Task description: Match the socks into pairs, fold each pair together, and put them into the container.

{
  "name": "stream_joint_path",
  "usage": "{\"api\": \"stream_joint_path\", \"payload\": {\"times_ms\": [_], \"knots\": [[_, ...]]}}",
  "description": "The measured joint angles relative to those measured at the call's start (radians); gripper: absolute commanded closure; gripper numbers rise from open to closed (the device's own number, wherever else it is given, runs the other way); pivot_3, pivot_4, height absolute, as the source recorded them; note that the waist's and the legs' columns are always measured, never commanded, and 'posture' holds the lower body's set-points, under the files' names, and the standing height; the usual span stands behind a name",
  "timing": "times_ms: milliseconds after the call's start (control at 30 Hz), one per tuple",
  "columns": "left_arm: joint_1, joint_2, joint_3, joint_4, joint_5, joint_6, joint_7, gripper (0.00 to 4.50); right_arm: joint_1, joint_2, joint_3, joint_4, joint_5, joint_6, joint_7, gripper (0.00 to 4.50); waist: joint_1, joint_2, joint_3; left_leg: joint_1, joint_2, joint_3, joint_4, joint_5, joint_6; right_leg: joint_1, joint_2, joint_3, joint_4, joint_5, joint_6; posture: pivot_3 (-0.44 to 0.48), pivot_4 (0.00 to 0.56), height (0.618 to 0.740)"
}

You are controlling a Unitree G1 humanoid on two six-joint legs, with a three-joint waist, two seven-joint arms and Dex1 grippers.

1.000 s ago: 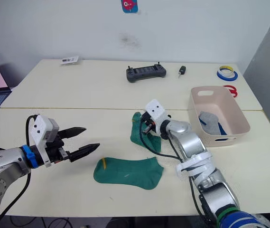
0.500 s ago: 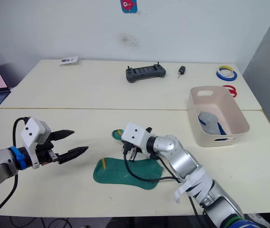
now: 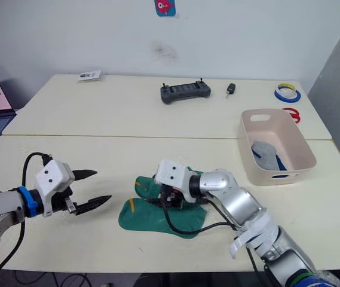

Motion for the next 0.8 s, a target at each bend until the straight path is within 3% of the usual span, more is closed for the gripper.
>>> {"api": "stream_joint_path", "payload": {"times_ms": [233,367,533,633,800], "knots": [[-0.048,-0.030,-0.031,0.006,-0.013,0.005,-0.004,0.00,0.017,-0.132,-0.115,-0.030,0.002,0.018,0.001,1.08,0.003,0.000,0.000,0.000,0.000,0.000,0.000,0.000,0.000,0.000,0.000,0.000,0.000,0.000,0.000,0.000,0.150,0.740],[-0.053,-0.037,-0.033,0.003,-0.023,0.028,-0.007,0.00,0.019,-0.098,-0.203,0.005,0.007,0.102,-0.085,1.08,-0.002,0.000,0.000,0.000,0.001,0.000,0.000,0.000,0.000,0.000,0.001,0.000,0.001,0.000,0.000,0.000,0.150,0.740],[-0.053,-0.041,-0.039,-0.009,-0.035,0.037,-0.025,0.00,0.020,-0.019,-0.214,0.119,-0.011,0.141,-0.190,1.08,-0.002,0.000,0.000,0.000,0.000,0.001,0.000,0.000,0.000,0.000,0.000,0.001,0.001,0.000,0.000,0.000,0.150,0.740],[-0.060,-0.045,-0.039,-0.034,-0.061,0.058,-0.027,0.00,0.020,0.021,-0.199,0.201,-0.033,0.139,-0.231,1.65,-0.003,0.000,0.000,0.000,0.000,0.000,0.000,0.000,0.000,0.000,0.000,0.000,0.001,0.000,0.000,0.000,0.150,0.740],[-0.066,-0.046,-0.039,-0.040,-0.082,0.079,-0.022,0.00,0.021,0.027,-0.172,0.235,-0.040,0.153,-0.226,3.41,-0.003,0.000,0.000,0.000,0.000,0.000,0.000,0.000,0.000,0.000,0.000,0.000,0.001,0.000,0.000,0.000,0.150,0.740]]}}
